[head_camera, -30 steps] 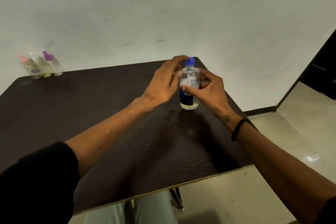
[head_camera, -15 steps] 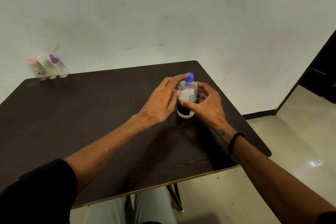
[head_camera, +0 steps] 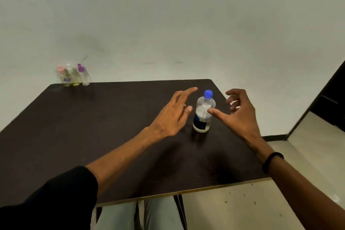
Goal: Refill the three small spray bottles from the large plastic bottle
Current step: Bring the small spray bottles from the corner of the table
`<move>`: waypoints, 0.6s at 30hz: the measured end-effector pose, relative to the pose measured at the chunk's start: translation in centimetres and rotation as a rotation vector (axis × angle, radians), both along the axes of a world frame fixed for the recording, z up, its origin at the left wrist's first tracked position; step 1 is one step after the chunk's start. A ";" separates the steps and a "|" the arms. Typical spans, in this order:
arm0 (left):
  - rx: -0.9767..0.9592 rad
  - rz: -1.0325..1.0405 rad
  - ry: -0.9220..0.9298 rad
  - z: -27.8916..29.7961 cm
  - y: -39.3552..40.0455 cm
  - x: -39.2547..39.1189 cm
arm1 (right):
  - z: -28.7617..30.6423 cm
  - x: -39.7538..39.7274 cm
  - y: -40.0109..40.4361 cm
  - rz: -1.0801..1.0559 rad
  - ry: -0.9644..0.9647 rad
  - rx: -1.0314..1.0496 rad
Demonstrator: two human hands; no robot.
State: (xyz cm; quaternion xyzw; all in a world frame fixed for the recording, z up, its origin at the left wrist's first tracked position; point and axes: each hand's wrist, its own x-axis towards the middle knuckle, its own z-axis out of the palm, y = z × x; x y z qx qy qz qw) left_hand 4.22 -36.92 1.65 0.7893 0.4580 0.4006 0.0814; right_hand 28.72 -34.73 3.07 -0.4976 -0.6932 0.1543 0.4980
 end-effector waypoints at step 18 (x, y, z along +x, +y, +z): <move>-0.069 0.506 -0.407 -1.4 3.7 -23.9 | -2.4 -30.0 8.2 0.316 0.117 -0.108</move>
